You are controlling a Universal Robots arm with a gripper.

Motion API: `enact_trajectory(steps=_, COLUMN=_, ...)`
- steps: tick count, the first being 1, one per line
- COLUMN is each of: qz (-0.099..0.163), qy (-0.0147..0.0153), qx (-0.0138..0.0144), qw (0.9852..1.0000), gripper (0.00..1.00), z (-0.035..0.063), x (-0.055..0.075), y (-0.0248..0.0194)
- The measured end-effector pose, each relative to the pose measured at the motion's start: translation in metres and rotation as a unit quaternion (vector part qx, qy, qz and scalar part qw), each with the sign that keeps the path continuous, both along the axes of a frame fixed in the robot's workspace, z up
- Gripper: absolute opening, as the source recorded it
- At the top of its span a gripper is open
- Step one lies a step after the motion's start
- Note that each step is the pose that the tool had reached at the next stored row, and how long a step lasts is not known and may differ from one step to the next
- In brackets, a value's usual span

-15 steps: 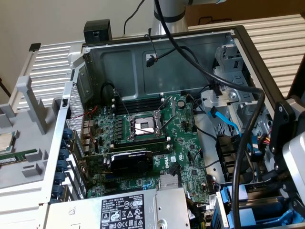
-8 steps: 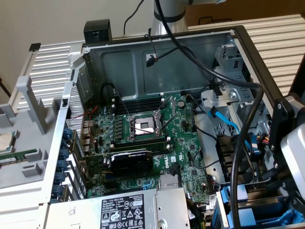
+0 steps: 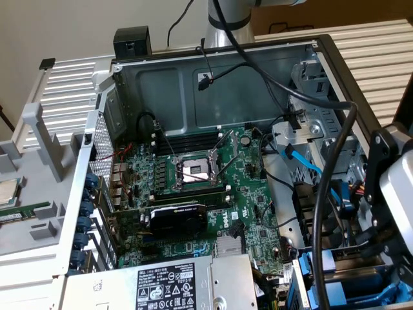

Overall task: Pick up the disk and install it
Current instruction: 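Insert the first disk wire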

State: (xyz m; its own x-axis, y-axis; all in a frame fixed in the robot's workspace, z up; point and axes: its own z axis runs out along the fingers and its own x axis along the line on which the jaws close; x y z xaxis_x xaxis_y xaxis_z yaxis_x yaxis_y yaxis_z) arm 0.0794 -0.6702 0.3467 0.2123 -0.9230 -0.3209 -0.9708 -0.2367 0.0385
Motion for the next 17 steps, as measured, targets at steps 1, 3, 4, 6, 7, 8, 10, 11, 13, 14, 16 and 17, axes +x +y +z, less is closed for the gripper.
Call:
enact_trajectory(steps=1, qz=0.0, qy=0.0, qx=-0.0039, qw=1.0, gripper=0.17, z=0.0003, x=0.0, y=0.0006)
enact_trajectory(steps=3, qz=0.0, qy=-0.0001, qx=-0.0113, qw=0.9999, gripper=0.17, z=0.0009, x=0.0, y=0.0022)
enact_trajectory(steps=4, qz=0.0, qy=-0.0002, qx=-0.0147, qw=0.9999, gripper=0.17, z=0.0014, x=0.0, y=0.0033)
enact_trajectory(steps=6, qz=0.0, qy=-0.0005, qx=-0.0213, qw=0.9998, gripper=0.17, z=0.0025, x=0.0, y=0.0056)
enact_trajectory(steps=7, qz=0.0, qy=-0.0006, qx=-0.0246, qw=0.9997, gripper=0.17, z=0.0031, x=0.0, y=0.0068)
enact_trajectory(steps=8, qz=0.0, qy=-0.0008, qx=-0.0283, qw=0.9996, gripper=0.17, z=0.0035, x=0.0, y=0.0081)
enact_trajectory(steps=10, qz=0.0, qy=-0.0011, qx=-0.0361, qw=0.9993, gripper=0.17, z=0.0044, x=0.0, y=0.0107)
enact_trajectory(steps=11, qz=0.0, qy=-0.0013, qx=-0.0403, qw=0.9992, gripper=0.17, z=0.0049, x=0.0, y=0.0122)
enact_trajectory(steps=13, qz=0.0, qy=-0.0019, qx=-0.0497, qw=0.9988, gripper=0.17, z=0.006, x=0.0, y=0.0156)
enact_trajectory(steps=14, qz=0.0, qy=-0.0022, qx=-0.0544, qw=0.9985, gripper=0.17, z=0.0065, x=0.0, y=0.0172)
enact_trajectory(steps=16, qz=0.0, qy=-0.0029, qx=-0.064, qw=0.9979, gripper=0.17, z=0.0075, x=-0.001, y=0.0208)
enact_trajectory(steps=17, qz=0.0, qy=-0.0031, qx=-0.0692, qw=0.9976, gripper=0.17, z=0.008, x=-0.001, y=0.0227)
